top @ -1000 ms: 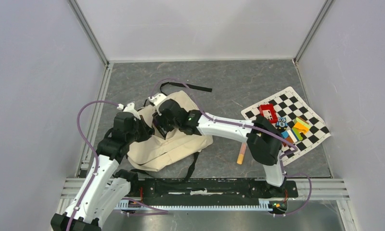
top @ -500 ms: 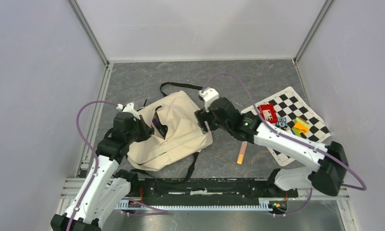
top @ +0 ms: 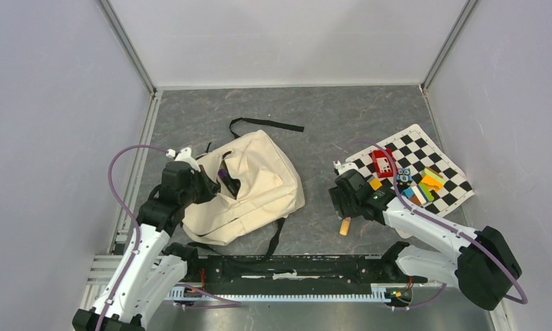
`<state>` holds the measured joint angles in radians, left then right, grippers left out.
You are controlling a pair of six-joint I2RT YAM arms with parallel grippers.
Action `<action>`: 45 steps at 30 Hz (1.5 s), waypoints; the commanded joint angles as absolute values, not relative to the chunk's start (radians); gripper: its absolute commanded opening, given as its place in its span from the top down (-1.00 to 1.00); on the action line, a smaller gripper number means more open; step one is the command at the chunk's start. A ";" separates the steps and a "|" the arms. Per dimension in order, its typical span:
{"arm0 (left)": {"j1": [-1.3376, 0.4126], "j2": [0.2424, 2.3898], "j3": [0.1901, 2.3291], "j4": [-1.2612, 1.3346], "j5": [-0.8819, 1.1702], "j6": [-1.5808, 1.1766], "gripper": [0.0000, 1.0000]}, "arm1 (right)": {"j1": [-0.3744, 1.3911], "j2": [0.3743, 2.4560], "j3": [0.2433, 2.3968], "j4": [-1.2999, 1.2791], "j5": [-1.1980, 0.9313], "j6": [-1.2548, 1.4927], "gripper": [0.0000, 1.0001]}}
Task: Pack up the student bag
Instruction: Pick up the stationery from the center of the board.
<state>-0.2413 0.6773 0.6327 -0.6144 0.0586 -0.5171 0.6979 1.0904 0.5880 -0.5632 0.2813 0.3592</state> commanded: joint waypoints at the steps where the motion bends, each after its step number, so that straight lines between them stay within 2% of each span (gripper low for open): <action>1: -0.230 0.660 0.663 -0.584 0.032 -0.478 0.96 | 0.691 1.116 0.567 -0.557 0.271 0.425 -0.42; 24: -0.230 0.660 0.661 -0.583 0.046 -0.477 0.96 | 0.690 1.147 0.444 -0.395 0.117 0.508 0.00; 29: -0.230 0.657 0.661 -0.583 0.045 -0.477 0.96 | 0.690 1.158 0.438 -0.420 0.155 0.498 0.24; 34: -0.229 0.657 0.661 -0.583 0.044 -0.476 0.96 | 0.690 1.139 0.444 -0.433 0.186 0.482 0.65; 38: -0.230 0.657 0.661 -0.584 0.044 -0.477 0.96 | 0.690 1.049 0.497 -0.439 0.212 0.462 1.00; 45: -0.230 0.655 0.662 -0.583 0.044 -0.477 0.96 | 0.709 0.969 0.664 -0.332 0.098 0.398 1.00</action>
<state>-0.2413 0.6746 0.6327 -0.6151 0.0612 -0.5171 0.6918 0.9974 0.5423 -0.4358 0.1669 0.4324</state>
